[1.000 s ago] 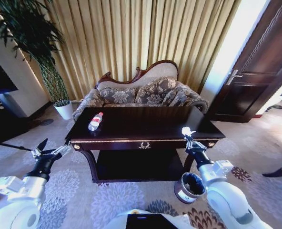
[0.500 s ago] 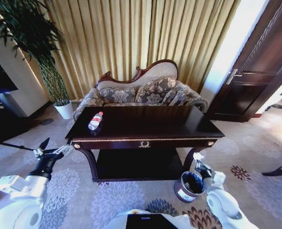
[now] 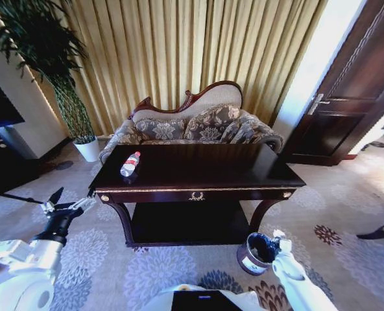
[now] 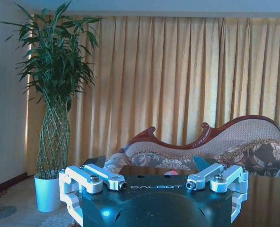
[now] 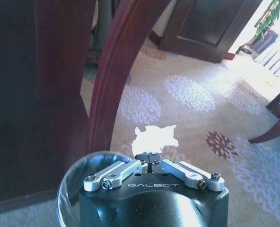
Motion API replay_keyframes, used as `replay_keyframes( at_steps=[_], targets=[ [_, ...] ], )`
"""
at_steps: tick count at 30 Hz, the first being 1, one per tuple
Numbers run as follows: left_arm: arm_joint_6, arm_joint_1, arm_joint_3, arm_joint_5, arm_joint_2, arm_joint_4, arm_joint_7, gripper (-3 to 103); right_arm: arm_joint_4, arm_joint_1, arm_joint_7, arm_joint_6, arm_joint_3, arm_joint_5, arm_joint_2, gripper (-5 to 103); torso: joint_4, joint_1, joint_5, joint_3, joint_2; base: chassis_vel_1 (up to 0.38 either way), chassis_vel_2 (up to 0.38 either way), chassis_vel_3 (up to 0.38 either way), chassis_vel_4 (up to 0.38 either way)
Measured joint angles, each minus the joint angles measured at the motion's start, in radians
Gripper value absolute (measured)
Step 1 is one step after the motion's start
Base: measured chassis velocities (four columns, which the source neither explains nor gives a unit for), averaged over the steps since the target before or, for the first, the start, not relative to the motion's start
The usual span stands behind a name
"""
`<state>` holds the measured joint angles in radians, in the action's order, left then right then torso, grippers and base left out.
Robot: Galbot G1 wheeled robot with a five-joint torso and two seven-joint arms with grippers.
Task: Move to the front of the table and place the trash on the table into the trash bin.
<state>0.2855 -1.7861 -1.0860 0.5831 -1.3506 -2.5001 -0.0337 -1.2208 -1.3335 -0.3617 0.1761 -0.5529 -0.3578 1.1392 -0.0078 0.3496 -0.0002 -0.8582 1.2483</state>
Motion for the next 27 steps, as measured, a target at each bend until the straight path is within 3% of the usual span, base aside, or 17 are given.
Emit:
replay_keyframes(
  at_steps=[1, 2, 4, 7, 13, 17, 19, 22, 27],
  targets=[
    [0.0, -0.001, 0.0, 0.0, 0.0, 0.0, 0.0, 100, 0.019, 0.011, 0.0, -0.005, 0.002, 0.008, 0.006, 0, -0.0001, 0.0, 0.0001, 0.0, 0.0, 0.0, 0.0, 0.0, 0.0],
    [0.0, -0.003, 0.001, -0.001, 0.001, 0.0, -0.002, 100, 0.063, 0.034, -0.001, -0.021, 0.005, 0.02, 0.017, 10, 0.0006, 0.0, 0.0, 0.0, 0.0, 0.0, 0.0, 0.0, 0.0],
    [0.0, -0.003, 0.001, -0.001, 0.003, 0.0, -0.002, 100, 0.09, 0.045, -0.001, -0.031, 0.006, 0.024, 0.022, 10, 0.0005, 0.0, 0.0001, 0.0, 0.0, 0.0, 0.0, 0.0, 0.0],
    [0.001, -0.001, 0.003, -0.002, 0.006, 0.0, -0.003, 100, 0.131, 0.063, -0.002, -0.051, 0.008, 0.026, 0.029, 27, 0.0001, 0.0, 0.0001, 0.0, 0.0, 0.0, 0.0, 0.0, 0.0],
    [0.003, 0.002, 0.008, -0.003, 0.006, 0.0, -0.003, 100, 0.134, 0.067, -0.001, -0.054, 0.01, 0.028, 0.029, 43, 0.0003, 0.0, 0.0, 0.0, 0.0, 0.0, 0.0, 0.0, 0.0],
    [0.003, 0.003, 0.013, -0.005, 0.005, 0.0, -0.003, 100, 0.131, 0.067, -0.001, -0.055, 0.01, 0.028, 0.029, 65, 0.0002, 0.0, 0.0, 0.0, 0.0, 0.0, 0.0, 0.0, 0.0],
    [0.003, 0.004, 0.013, -0.005, 0.005, 0.0, -0.003, 100, 0.13, 0.067, -0.001, -0.055, 0.01, 0.028, 0.029, 65, 0.0003, 0.0, 0.0, 0.0, 0.0, 0.0, 0.0, 0.0, 0.0],
    [0.002, 0.004, 0.013, -0.006, 0.004, 0.0, -0.003, 100, 0.121, 0.061, 0.001, -0.055, 0.01, 0.026, 0.029, 81, 0.0003, 0.0, 0.0, 0.0, 0.0, 0.0, 0.0, 0.0, 0.0],
    [0.0, 0.004, 0.016, -0.007, 0.002, 0.0, -0.003, 100, 0.109, 0.053, 0.001, -0.055, 0.006, 0.025, 0.029, 96, 0.0003, 0.0, 0.0001, 0.0, 0.0, 0.0, 0.0, 0.0, 0.0]
  ],
)
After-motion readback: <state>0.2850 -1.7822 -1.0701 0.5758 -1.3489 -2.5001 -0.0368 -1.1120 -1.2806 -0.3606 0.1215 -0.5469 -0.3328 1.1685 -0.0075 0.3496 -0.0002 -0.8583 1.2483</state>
